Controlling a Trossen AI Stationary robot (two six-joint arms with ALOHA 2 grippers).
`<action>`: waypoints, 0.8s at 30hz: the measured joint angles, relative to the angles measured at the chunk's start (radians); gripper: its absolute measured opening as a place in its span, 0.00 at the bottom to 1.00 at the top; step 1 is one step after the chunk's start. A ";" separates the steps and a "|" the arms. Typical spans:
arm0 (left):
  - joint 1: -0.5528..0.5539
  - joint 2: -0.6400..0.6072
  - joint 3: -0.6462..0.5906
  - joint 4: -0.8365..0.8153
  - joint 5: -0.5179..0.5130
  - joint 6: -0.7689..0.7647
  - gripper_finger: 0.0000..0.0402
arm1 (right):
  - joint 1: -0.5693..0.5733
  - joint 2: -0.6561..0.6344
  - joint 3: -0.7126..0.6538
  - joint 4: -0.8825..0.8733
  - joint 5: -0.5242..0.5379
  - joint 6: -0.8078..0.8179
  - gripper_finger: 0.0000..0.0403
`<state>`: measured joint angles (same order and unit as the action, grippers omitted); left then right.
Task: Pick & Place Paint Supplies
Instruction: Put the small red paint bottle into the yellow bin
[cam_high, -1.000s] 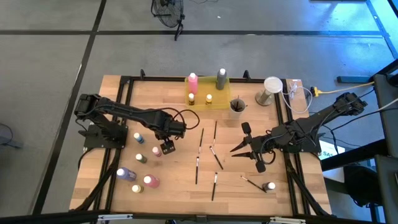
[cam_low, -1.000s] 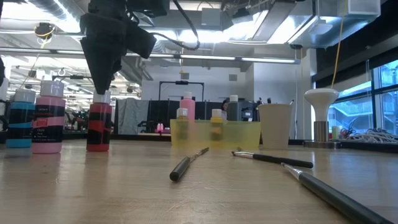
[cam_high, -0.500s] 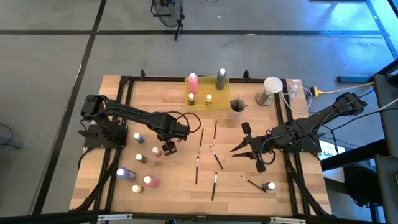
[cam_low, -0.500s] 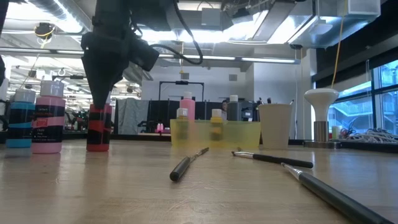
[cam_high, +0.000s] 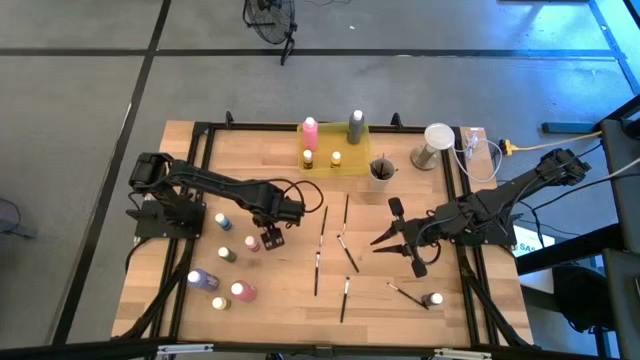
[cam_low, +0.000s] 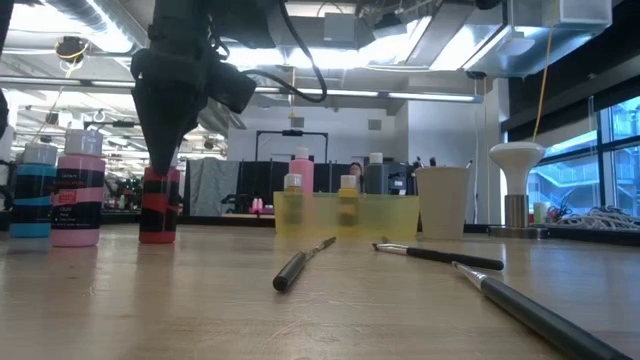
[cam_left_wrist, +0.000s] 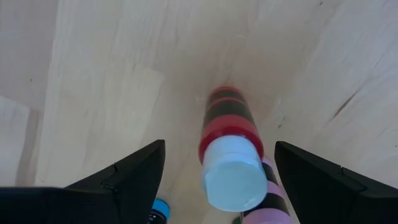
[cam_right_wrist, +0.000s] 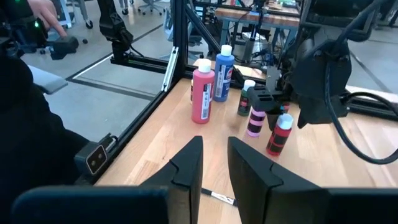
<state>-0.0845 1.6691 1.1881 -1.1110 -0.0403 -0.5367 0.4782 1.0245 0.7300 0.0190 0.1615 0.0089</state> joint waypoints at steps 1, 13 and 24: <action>0.000 0.000 0.000 0.000 0.006 0.000 0.74 | 0.000 0.000 0.000 0.000 0.000 0.008 0.19; 0.000 0.000 0.000 0.000 -0.004 0.000 0.74 | 0.000 0.000 0.000 0.029 0.000 0.006 0.19; 0.000 0.000 0.000 0.017 -0.014 -0.002 0.74 | 0.000 0.000 0.000 0.029 0.000 0.003 0.19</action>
<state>-0.0845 1.6691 1.1881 -1.0943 -0.0540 -0.5385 0.4782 1.0245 0.7300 0.0483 0.1619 0.0116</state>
